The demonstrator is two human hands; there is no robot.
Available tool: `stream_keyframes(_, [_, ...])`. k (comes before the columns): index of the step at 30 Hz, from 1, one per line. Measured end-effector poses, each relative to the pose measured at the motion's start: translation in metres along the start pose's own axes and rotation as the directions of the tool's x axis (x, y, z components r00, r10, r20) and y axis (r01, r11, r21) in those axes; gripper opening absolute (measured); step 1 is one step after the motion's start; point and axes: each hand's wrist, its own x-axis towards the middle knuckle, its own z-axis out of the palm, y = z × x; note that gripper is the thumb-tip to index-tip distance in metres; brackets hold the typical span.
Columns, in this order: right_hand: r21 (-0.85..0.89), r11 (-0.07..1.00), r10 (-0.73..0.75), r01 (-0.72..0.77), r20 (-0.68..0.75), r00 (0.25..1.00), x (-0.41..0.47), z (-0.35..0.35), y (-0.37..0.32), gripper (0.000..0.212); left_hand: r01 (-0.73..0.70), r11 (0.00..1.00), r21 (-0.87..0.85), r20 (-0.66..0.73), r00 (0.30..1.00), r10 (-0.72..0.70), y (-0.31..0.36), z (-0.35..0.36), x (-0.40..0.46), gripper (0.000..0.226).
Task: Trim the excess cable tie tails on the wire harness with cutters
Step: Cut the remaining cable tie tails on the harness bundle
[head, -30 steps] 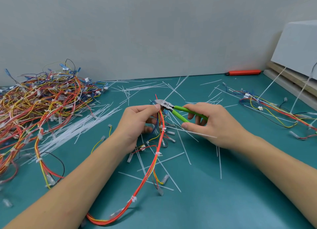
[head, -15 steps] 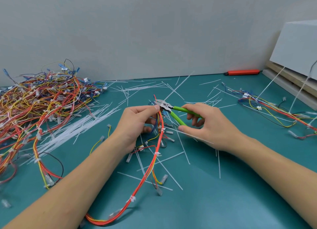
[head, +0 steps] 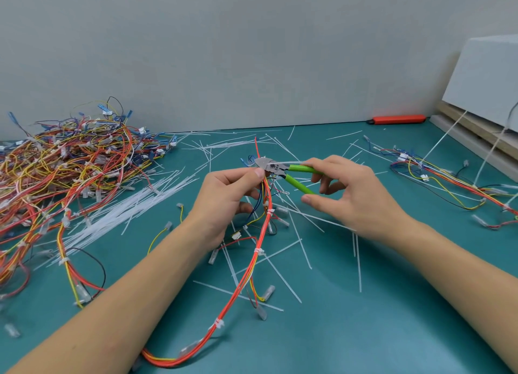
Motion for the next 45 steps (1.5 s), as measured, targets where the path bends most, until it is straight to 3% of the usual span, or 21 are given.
stream_keyframes(18, [-0.069,0.997,-0.019,0.016,-0.031,0.999,0.001,0.003,-0.001,0.048,-0.021,1.000,-0.008,-0.040,0.999,0.020,-0.001,0.002,0.000,0.013])
stream_keyframes(21, [-0.094,0.995,-0.022,0.019,-0.032,0.999,0.001,0.003,-0.001,0.047,-0.021,1.000,-0.023,-0.044,0.999,0.020,0.000,0.003,0.000,0.020])
stream_keyframes(27, [-0.145,0.989,-0.029,0.027,-0.012,1.000,0.000,0.002,-0.002,0.048,-0.029,0.996,0.090,-0.142,0.989,0.041,-0.001,0.008,-0.001,0.030])
stream_keyframes(31, [-0.163,0.986,-0.029,0.029,0.002,1.000,0.000,0.001,-0.001,0.047,0.006,0.997,0.075,-0.145,0.989,0.005,0.000,0.010,-0.002,0.028])
stream_keyframes(36, [-0.137,0.990,-0.017,0.017,0.000,1.000,0.000,0.002,-0.001,0.046,-0.038,0.986,0.165,-0.201,0.977,0.071,0.002,0.012,-0.002,0.033])
stream_keyframes(45, [-0.101,0.995,-0.012,0.012,0.007,1.000,-0.001,0.004,0.001,0.045,0.101,0.993,-0.064,-0.151,0.983,-0.110,0.004,0.011,-0.002,0.040])
